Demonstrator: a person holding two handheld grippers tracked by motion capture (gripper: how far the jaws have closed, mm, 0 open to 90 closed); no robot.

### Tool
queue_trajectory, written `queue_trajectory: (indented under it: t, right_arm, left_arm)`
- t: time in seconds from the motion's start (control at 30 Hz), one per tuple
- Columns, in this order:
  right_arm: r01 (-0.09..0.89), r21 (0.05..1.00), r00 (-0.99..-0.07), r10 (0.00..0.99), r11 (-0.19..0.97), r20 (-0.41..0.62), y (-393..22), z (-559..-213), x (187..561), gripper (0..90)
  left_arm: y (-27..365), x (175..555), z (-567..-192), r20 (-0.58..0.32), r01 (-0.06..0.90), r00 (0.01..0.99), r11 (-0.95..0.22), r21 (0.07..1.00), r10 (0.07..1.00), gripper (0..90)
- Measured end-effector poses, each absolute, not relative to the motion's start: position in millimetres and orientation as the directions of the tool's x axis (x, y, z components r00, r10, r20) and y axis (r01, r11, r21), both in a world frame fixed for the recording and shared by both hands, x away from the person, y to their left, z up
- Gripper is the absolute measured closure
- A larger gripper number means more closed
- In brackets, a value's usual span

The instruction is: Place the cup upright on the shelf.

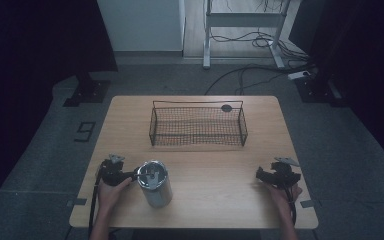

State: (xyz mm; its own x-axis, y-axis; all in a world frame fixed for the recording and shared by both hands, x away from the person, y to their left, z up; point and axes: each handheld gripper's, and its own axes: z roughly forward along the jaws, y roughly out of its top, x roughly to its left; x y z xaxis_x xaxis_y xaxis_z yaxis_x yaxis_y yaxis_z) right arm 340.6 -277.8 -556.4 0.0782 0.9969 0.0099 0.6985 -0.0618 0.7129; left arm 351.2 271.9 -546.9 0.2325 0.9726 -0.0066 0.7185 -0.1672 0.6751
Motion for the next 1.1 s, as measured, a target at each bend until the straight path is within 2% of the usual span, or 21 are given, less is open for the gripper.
queue_trajectory:
  t: [0.77,1.0,1.1]
  right_arm:
    - [0.695,0.716,0.087,0.996,-0.068,0.01,-276,-557,335,0.2]
    - [0.697,0.714,0.086,0.996,-0.067,0.01,-276,-557,335,0.0]
    - [0.697,0.714,0.085,0.996,-0.067,0.01,-276,-556,335,0.0]
  left_arm:
    - [269,351,-547,-0.004,0.721,0.208,-0.15,0.677,0.978,7.4]
    - [267,347,-545,0.008,0.699,0.222,-0.165,0.696,0.975,11.9]
    - [267,342,-536,-0.023,0.676,0.227,-0.14,0.724,0.974,12.7]
